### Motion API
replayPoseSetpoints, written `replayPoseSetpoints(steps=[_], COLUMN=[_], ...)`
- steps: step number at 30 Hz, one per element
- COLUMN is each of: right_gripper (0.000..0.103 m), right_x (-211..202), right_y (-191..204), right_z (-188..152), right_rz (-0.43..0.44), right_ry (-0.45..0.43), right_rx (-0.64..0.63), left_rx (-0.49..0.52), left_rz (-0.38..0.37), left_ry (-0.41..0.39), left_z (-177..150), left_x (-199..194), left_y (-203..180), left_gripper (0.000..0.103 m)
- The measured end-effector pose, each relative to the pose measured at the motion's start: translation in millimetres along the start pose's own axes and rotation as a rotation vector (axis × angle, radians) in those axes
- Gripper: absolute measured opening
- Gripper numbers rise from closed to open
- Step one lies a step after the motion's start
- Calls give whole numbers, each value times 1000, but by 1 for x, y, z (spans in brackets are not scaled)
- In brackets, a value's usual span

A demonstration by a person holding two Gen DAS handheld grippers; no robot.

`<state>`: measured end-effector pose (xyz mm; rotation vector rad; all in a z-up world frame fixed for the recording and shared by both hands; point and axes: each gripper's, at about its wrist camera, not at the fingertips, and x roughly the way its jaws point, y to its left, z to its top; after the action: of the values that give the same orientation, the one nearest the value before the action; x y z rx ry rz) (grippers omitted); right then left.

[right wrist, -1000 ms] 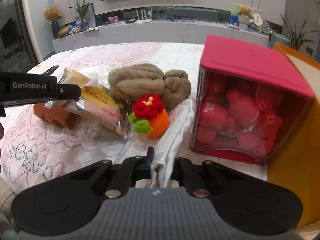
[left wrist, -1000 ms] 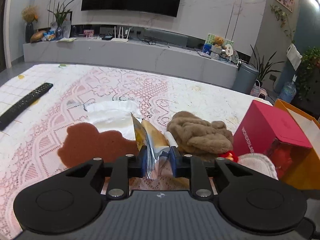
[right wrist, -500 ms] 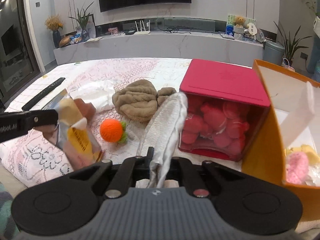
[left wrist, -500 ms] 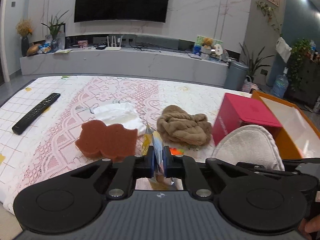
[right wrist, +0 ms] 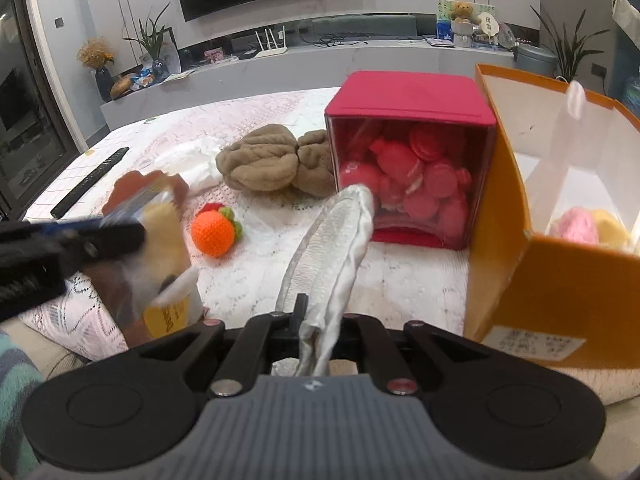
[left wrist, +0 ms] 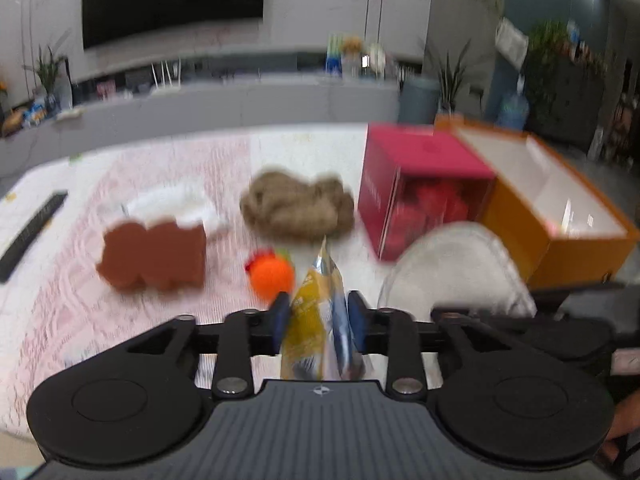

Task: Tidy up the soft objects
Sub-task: 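Lift the snack bag with the left tool while the right tool lifts the white pad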

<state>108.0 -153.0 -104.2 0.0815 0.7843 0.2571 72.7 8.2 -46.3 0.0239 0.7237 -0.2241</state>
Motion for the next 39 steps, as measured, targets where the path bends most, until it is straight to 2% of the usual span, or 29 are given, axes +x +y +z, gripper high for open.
replayPoseSetpoints(steps=[2, 5, 7, 9, 13, 14, 16, 17, 19, 22, 25, 32, 35, 37, 39], right_gripper=[2, 2, 2, 2, 2, 2, 2, 2, 2, 2, 2, 2, 2, 2, 2], right_x=[0, 2, 5, 7, 6, 6, 5, 5, 4, 3, 3, 3, 3, 3, 4], right_y=[1, 4, 5, 6, 6, 6, 8, 9, 11, 11, 10, 13, 13, 13, 12], right_z=[-3, -4, -6, -8, -10, -11, -11, -11, -12, -14, -14, -16, -18, -18, -18], right_rz=[10, 41, 52, 56, 64, 67, 74, 77, 84, 85, 82, 71, 68, 65, 63], right_ry=[-1, -1, 6, 15, 27, 28, 35, 41, 49, 52, 52, 48, 51, 53, 56], right_rx=[-4, -16, -27, -35, -43, -46, -52, -56, -63, -65, -57, -75, -79, -77, -75], left_rx=[-4, 4, -11, -22, -65, -80, -108, -112, -108, -127, -175, -296, -271, -257, -252], left_rz=[15, 74, 87, 109, 58, 47, 61, 74, 82, 37, -4, -63, -47, -36, -33], left_ry=[37, 146, 202, 253, 362, 380, 399, 408, 463, 547, 618, 673, 685, 692, 687], left_z=[-7, -14, -16, -17, -20, -21, -19, -18, -15, -15, -22, -39, -45, -48, -50], left_x=[7, 22, 27, 31, 29, 26, 21, 18, 18, 22, 29, 46, 52, 55, 56], left_y=[3, 5, 8, 11, 21, 23, 32, 34, 40, 49, 55, 52, 42, 36, 32], left_gripper=[41, 40, 35, 35, 36, 37, 55, 59, 66, 71, 71, 69, 61, 48, 45])
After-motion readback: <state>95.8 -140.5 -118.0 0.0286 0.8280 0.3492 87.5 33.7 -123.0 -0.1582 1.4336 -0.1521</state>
